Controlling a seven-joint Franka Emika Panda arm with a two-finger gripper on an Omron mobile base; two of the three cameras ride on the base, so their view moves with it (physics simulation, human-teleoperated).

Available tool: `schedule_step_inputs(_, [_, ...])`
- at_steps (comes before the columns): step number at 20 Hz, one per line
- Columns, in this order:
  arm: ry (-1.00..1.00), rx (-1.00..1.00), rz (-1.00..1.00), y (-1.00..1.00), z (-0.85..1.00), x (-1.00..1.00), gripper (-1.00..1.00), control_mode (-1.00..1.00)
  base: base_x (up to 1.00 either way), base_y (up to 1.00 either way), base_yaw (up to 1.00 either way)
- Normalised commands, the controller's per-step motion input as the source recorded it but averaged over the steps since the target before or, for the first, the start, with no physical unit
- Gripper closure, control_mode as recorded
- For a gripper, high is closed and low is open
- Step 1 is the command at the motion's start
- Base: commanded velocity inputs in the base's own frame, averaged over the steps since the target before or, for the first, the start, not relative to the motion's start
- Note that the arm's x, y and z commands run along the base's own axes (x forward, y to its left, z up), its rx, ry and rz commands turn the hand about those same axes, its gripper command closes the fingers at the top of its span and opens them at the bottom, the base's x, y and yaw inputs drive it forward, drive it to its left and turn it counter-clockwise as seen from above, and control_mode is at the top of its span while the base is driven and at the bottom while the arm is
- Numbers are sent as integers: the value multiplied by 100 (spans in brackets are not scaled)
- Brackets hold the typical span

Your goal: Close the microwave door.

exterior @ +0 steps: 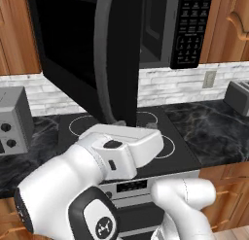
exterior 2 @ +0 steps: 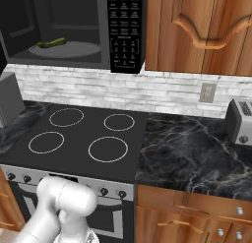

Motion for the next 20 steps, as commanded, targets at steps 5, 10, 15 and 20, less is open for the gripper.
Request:
schedule_step_inputs(5, [0,0,0,-65,23,18,-100,-100,0,0,0])
schedule_step_inputs(10, [0,0,-1,-66,11,22,-100,-100,0,0,0])
schedule_step_inputs(15, [1,0,-3,-57,1,37,-100,-100,0,0,0])
schedule_step_inputs(20, [9,0,-8,-55,0,56,-100,-100,0,0,0])
